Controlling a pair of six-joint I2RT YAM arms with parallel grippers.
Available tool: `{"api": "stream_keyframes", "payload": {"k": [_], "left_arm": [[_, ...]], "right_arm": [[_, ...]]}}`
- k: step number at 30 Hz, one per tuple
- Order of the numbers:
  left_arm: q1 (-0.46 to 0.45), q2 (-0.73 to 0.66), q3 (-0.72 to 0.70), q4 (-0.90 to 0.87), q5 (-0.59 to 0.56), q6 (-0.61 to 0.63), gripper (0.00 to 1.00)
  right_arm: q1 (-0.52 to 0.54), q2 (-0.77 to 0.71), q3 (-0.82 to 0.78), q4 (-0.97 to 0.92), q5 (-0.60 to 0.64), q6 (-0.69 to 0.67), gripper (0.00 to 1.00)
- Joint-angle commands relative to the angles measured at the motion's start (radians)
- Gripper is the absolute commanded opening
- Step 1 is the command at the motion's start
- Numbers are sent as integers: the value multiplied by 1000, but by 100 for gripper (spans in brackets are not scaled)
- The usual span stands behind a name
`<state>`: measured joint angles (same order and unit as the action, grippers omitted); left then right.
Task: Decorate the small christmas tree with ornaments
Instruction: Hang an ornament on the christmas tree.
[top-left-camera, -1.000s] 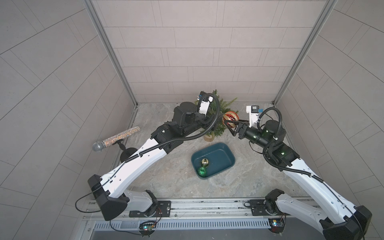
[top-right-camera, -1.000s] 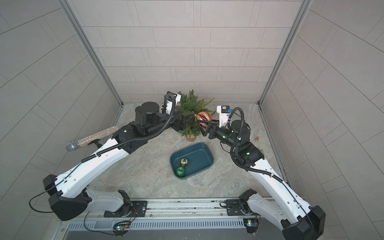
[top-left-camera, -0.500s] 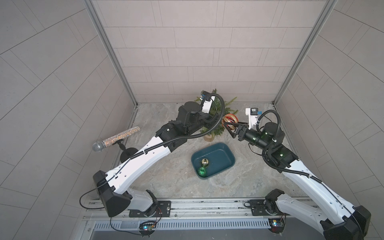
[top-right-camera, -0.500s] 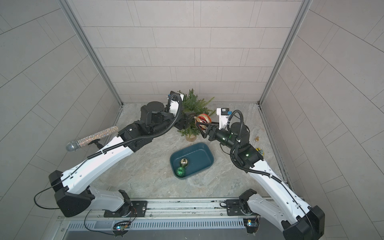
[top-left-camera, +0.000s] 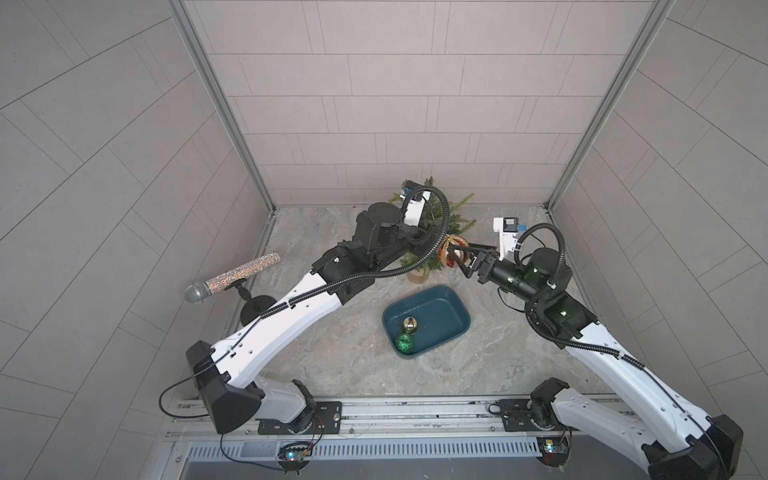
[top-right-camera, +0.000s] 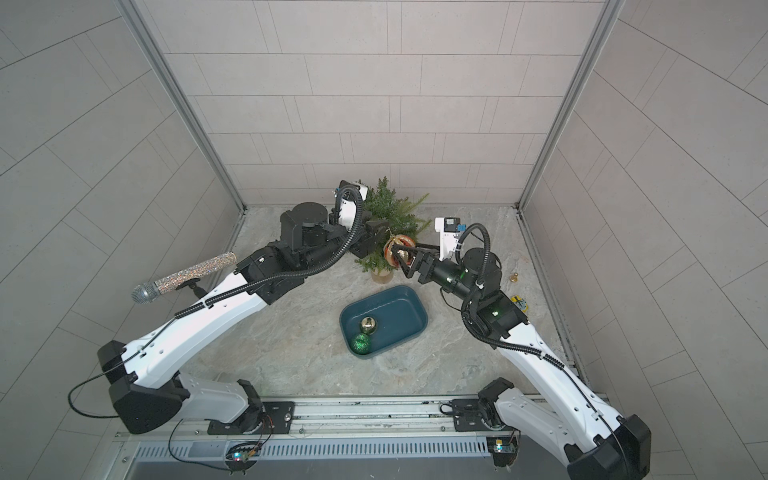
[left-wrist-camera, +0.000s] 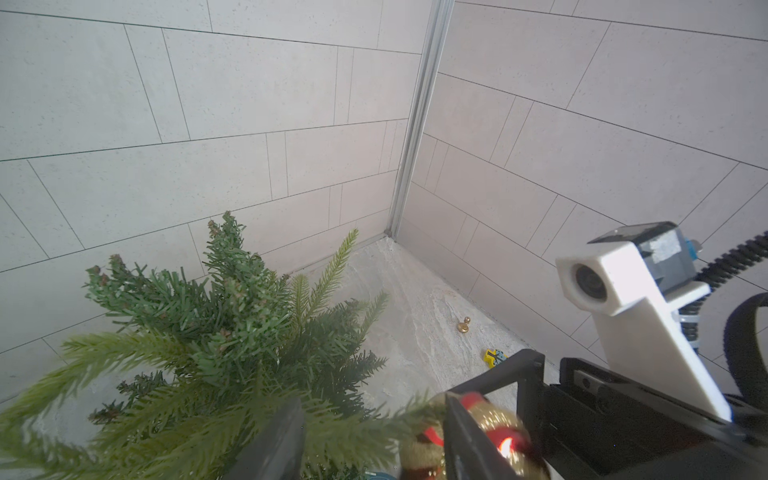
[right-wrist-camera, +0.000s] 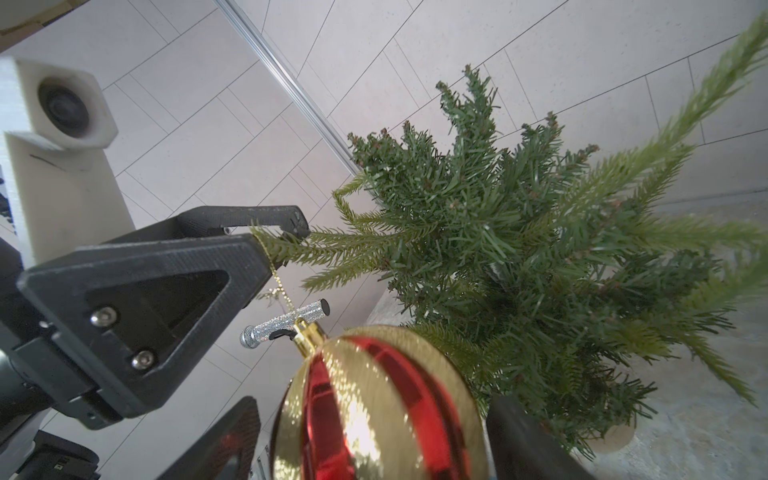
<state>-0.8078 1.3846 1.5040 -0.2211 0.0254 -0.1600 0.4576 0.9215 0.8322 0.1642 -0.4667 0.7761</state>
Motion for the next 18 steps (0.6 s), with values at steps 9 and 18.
{"api": "stream_keyframes", "payload": {"k": [9,18], "left_arm": [[-1,-21,1,13,8,1,56],[-4,-71,-40,20,44,-16,69]], "right_arm": [[-3,-40,-16,9,4,4,90],[-5,-66,-9,-55,22,-33,90]]}}
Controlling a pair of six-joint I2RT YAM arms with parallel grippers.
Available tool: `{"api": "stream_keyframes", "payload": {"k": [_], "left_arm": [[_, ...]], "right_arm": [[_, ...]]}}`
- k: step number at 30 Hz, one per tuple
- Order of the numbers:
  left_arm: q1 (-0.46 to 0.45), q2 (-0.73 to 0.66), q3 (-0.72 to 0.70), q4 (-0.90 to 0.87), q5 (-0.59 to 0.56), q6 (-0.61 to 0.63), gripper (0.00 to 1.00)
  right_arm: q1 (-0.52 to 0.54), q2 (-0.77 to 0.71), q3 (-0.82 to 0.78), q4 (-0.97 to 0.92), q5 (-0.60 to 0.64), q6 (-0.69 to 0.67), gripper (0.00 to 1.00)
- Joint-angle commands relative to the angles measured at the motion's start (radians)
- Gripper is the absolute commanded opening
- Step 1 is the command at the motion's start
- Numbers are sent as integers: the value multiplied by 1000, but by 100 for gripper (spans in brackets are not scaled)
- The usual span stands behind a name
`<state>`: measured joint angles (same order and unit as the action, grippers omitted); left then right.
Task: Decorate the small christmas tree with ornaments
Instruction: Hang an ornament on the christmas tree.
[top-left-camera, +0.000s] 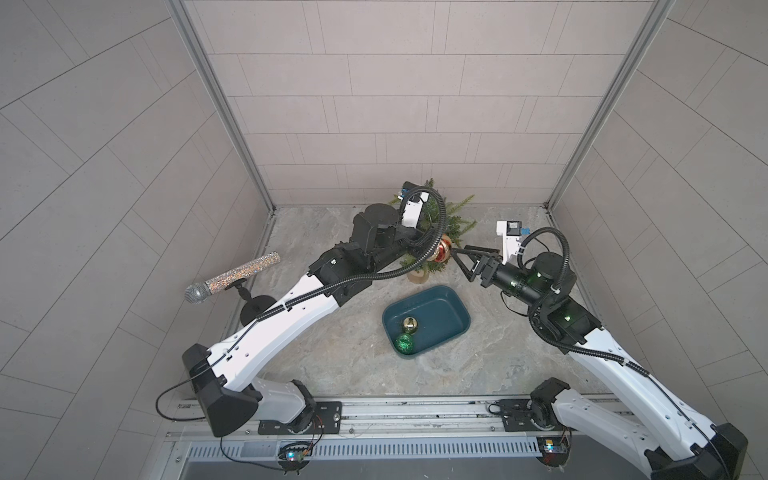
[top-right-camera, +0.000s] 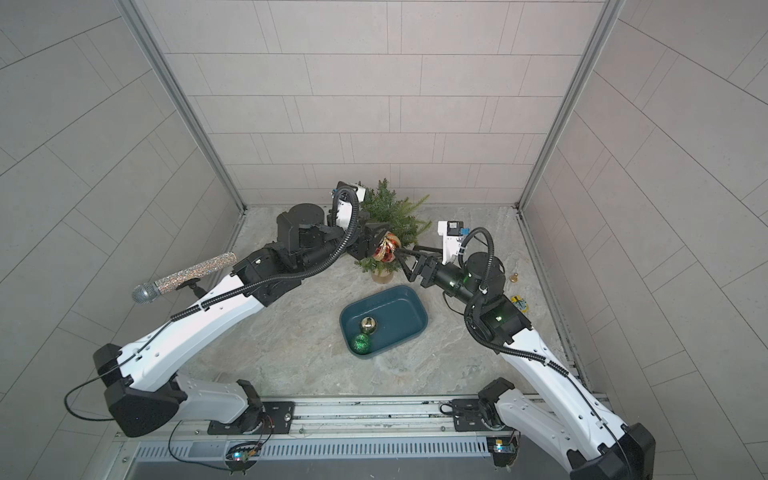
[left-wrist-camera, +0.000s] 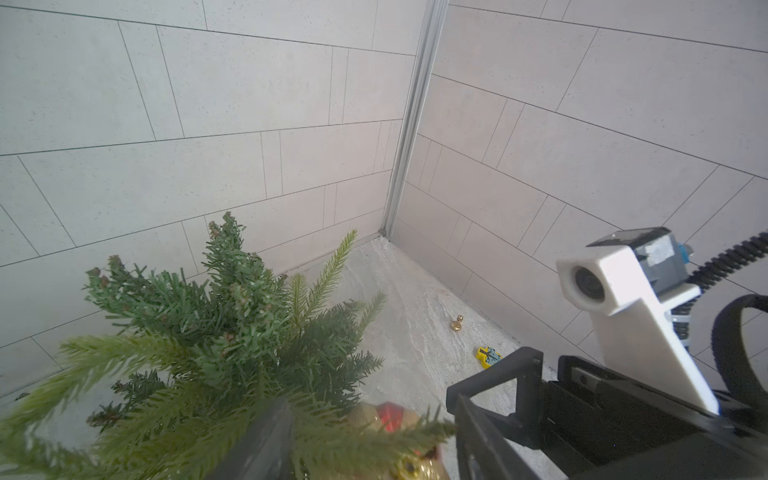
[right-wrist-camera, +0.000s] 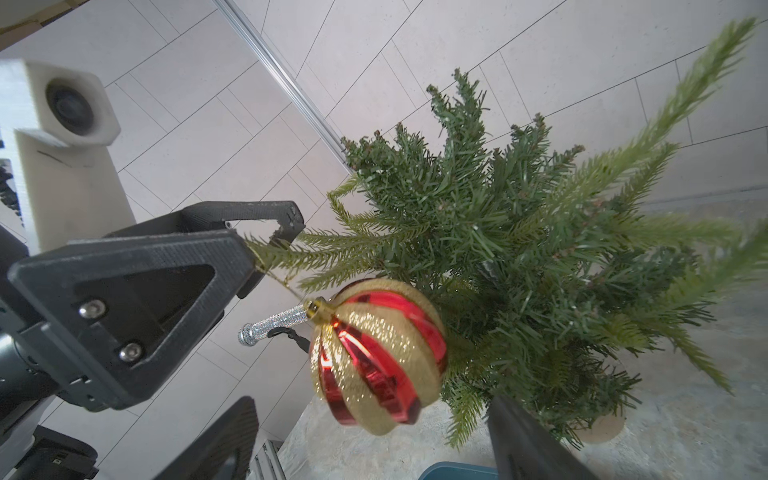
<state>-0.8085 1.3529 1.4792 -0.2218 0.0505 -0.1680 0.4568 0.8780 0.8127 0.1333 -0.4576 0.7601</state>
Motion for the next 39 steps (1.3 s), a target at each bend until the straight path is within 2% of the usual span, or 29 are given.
{"api": "stream_keyframes", "payload": {"k": [1,10,22,26,33,36,39], "left_arm": [[-2,-44,-19,21,21,-10,69],[-3,-79,-48,20,38,-28,71],[-1,-237,-188,1,44,-78,75],[-1,-325,-284,-19,30,-102,76],[-2,-505,-502,-68,-62,-177,76],[-1,-539,-579,-125,-85,-219,76],[-2,-541,-647,-147,-60,-266,76]], "right_arm": [[-4,-25,10,-31,14,-21,90],[-10,-55,20,-104,26,-52,90],[-9,-131,41,-391,87,-162,85],[-9,-148,35,-486,99,-193,82],[6,-185,-14,-595,145,-218,80],[21,-194,-48,-623,169,-223,79],[28,-210,-87,-638,185,-222,79]]}}
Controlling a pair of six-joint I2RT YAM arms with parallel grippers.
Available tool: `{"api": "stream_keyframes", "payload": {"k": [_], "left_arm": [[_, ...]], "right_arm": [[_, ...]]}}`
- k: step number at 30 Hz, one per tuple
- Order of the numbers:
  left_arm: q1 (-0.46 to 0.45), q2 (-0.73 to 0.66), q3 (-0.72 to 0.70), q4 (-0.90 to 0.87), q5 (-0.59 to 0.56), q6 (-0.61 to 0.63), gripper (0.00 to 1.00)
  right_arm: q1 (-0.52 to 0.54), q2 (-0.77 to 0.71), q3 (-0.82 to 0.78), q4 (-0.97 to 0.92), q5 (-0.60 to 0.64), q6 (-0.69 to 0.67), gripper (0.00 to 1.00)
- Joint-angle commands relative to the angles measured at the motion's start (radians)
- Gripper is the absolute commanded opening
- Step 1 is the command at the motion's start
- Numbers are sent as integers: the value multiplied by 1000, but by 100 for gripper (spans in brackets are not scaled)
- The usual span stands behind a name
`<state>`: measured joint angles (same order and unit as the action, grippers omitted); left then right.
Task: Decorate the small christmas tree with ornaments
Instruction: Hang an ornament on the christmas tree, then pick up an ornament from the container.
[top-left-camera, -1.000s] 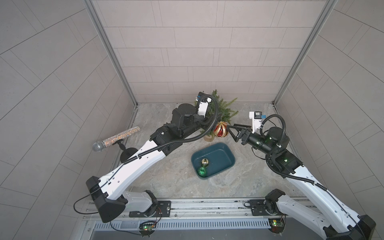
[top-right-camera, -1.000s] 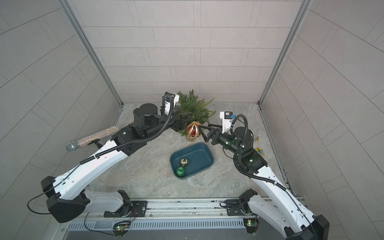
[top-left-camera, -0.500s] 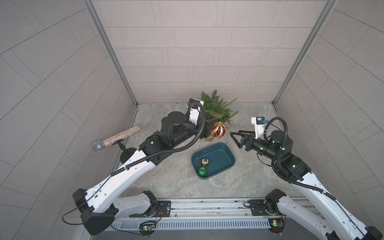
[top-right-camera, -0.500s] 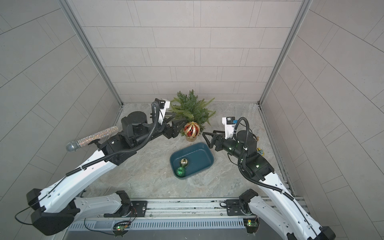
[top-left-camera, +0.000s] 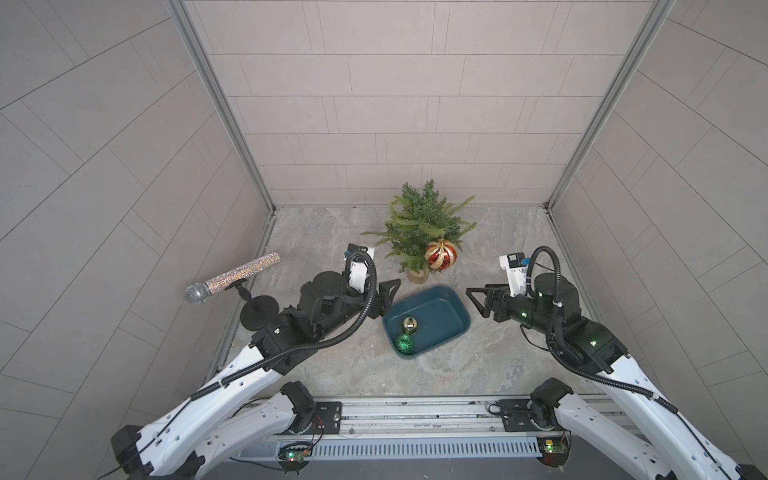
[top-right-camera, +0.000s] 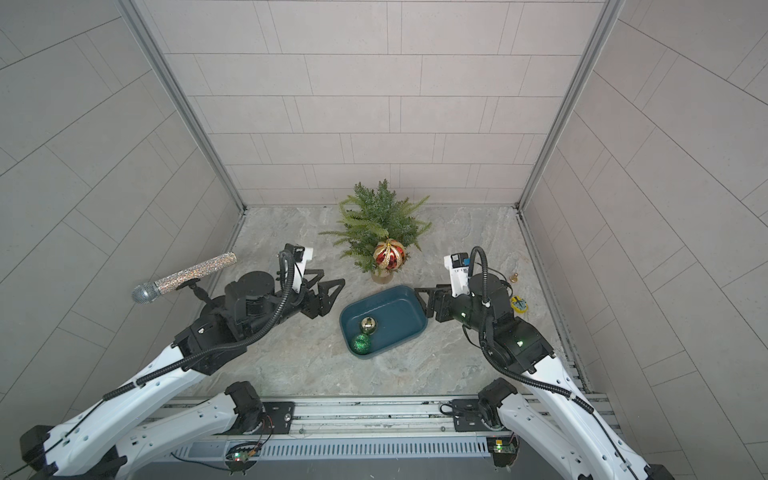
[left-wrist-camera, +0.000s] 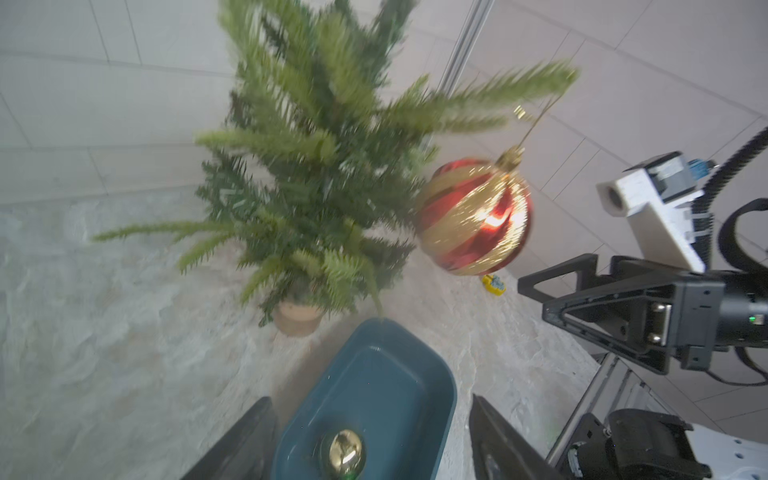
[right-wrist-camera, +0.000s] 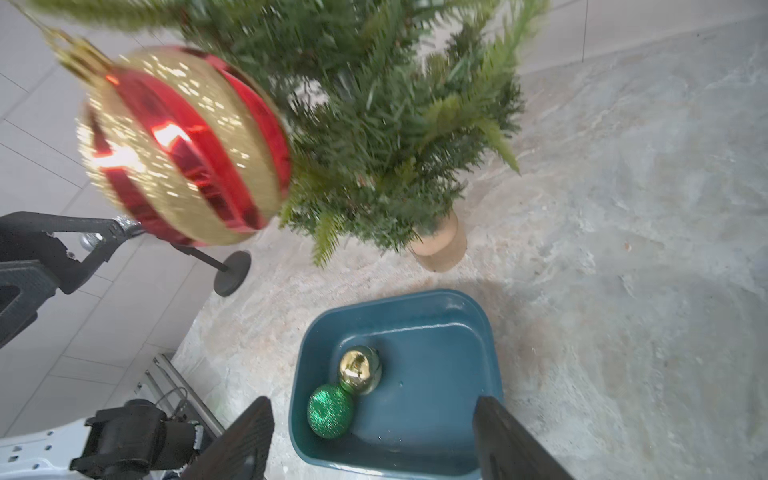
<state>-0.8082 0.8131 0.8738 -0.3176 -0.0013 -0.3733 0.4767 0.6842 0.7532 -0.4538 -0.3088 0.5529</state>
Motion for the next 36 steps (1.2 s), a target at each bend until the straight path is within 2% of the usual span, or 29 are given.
{"api": "stream_keyframes", "payload": {"k": [1,10,26,36], "left_arm": [[-3,5,-59,-61,-8,-75,76],[-26,180,-121,-57,48,-135,77],[-98,540,-31,-40,-27,-126,76],[-109,677,23,6,-89,-119,76]], "right_arm": [[7,-23,-41,-53,41,-12,78],[10,-59,-159,-1,64,18,78],[10,-44,-255,79,73,37,78],[10,-51,-262,75,85,30,78]]}}
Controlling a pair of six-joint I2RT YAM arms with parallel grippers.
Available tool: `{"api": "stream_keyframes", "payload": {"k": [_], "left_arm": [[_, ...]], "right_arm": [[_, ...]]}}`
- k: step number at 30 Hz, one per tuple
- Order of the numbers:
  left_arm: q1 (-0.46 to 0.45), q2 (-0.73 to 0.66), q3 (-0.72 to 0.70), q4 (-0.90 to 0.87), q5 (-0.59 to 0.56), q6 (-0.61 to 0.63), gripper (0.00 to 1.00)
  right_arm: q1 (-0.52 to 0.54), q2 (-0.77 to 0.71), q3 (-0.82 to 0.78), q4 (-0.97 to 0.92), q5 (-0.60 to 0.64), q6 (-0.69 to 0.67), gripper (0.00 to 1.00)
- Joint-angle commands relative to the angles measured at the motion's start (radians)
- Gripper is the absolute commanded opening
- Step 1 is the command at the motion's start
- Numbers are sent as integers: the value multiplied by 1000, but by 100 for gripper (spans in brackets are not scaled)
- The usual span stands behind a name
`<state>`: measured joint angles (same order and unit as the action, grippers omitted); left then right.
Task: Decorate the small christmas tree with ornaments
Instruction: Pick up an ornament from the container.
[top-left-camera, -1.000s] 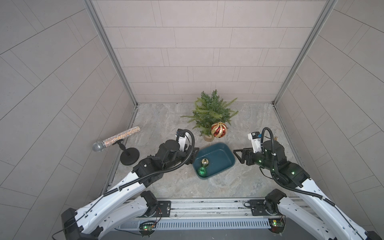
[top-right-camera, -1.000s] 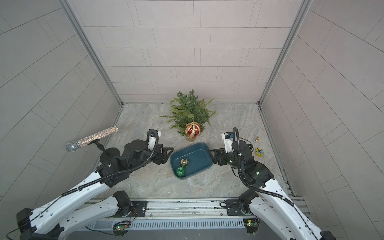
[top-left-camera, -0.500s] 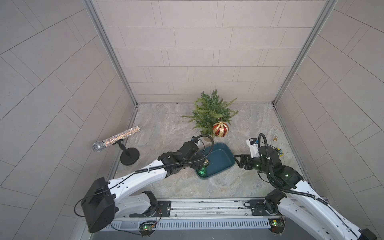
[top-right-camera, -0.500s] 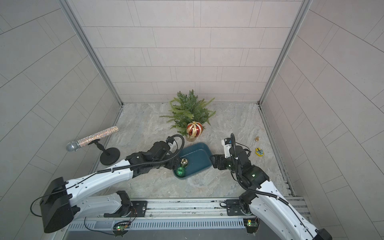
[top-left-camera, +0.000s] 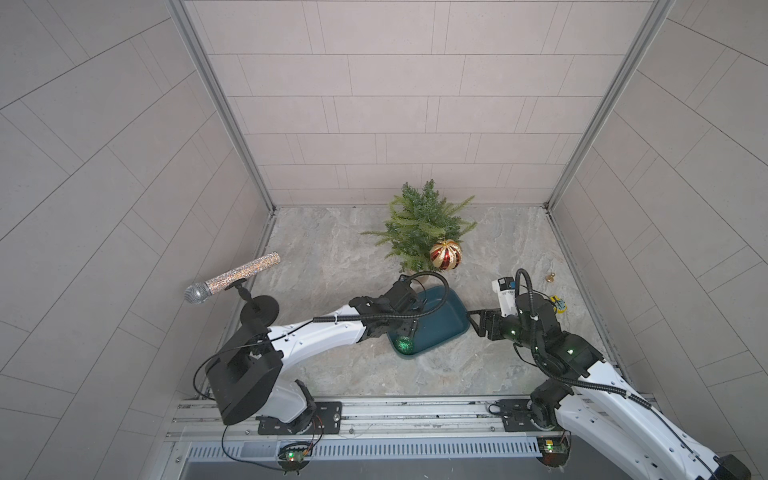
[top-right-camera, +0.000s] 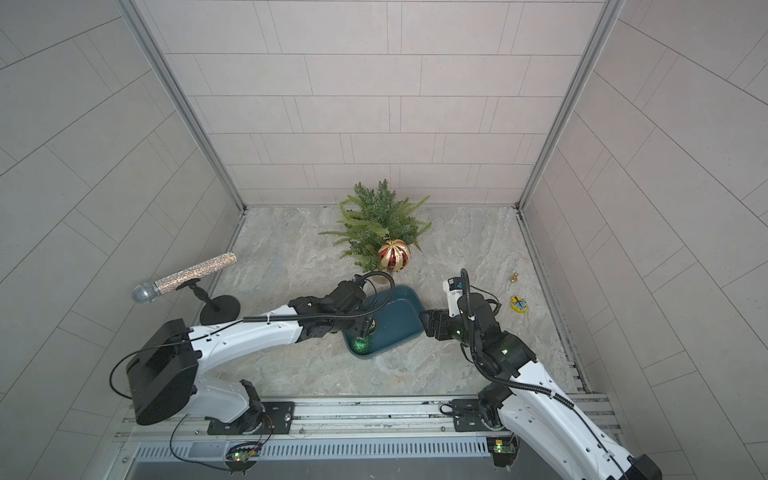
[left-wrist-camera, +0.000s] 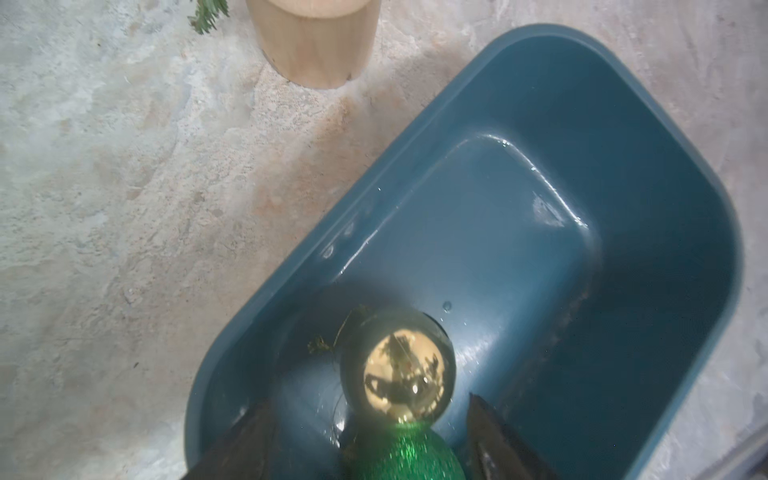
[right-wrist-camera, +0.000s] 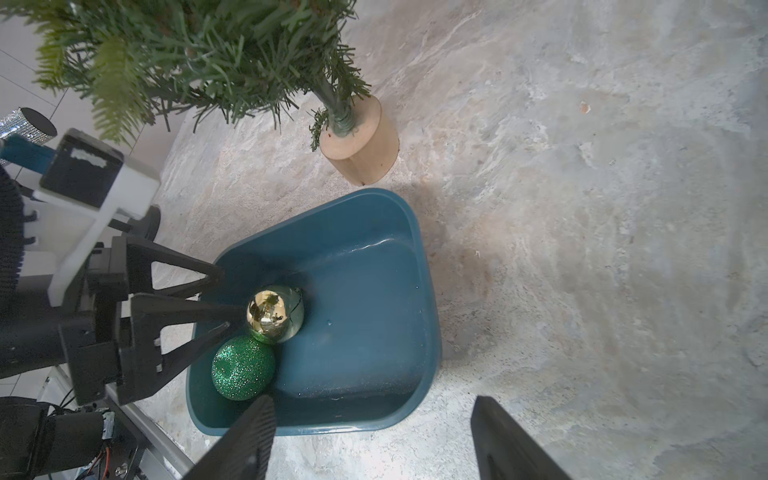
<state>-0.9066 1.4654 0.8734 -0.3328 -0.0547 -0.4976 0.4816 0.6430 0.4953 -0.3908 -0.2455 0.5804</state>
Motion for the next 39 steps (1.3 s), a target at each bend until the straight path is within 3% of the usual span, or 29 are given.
{"api": "stream_keyframes", "payload": {"k": [1,11,29,36,39], "left_arm": [[-11,39,26,33,-37,7,76],[-14,148,84,12,-54,4,72],[-23,168,75,-26,-26,12,77],[-22,190,89,-31,-8,19,63],[-23,191,90,-34,-8,24,64]], "right_arm": [[4,-11,-7,10,24,4,78],[4,-13,-9,7,34,-2,78],[4,-3,-9,20,28,-4,77],[4,3,-7,27,25,-4,77],[3,1,-4,27,25,-7,77]]}}
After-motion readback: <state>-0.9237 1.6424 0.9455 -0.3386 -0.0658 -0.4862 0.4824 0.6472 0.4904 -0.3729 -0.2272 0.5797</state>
